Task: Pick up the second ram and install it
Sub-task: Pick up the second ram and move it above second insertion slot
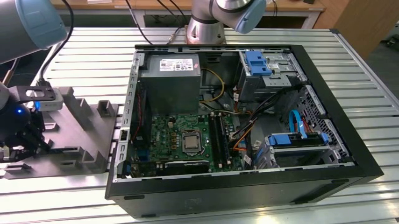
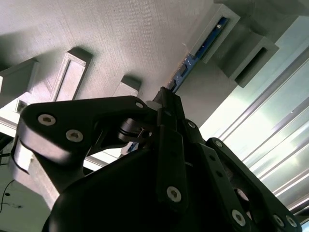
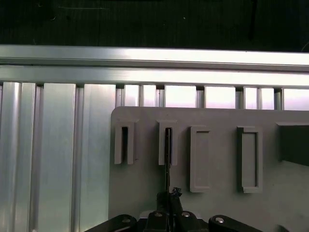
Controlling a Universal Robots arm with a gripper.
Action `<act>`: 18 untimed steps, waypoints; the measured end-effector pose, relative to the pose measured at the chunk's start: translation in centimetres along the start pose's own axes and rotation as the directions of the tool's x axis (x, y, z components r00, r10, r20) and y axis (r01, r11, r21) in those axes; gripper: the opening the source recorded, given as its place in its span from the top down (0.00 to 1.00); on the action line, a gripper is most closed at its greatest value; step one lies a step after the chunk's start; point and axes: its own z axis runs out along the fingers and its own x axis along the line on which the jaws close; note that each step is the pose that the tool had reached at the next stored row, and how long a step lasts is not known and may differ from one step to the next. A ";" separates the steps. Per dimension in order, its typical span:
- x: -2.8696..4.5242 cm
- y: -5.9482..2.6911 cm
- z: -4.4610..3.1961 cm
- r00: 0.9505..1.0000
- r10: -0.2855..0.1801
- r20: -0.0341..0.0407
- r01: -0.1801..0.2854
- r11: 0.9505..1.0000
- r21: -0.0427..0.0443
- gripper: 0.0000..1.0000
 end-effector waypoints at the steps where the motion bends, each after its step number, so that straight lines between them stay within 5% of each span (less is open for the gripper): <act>1: 0.00 -0.01 0.00 1.000 0.000 0.000 0.000 1.000 0.000 0.87; 18: 0.00 -0.15 -0.04 1.000 0.000 0.000 0.000 1.000 0.000 0.88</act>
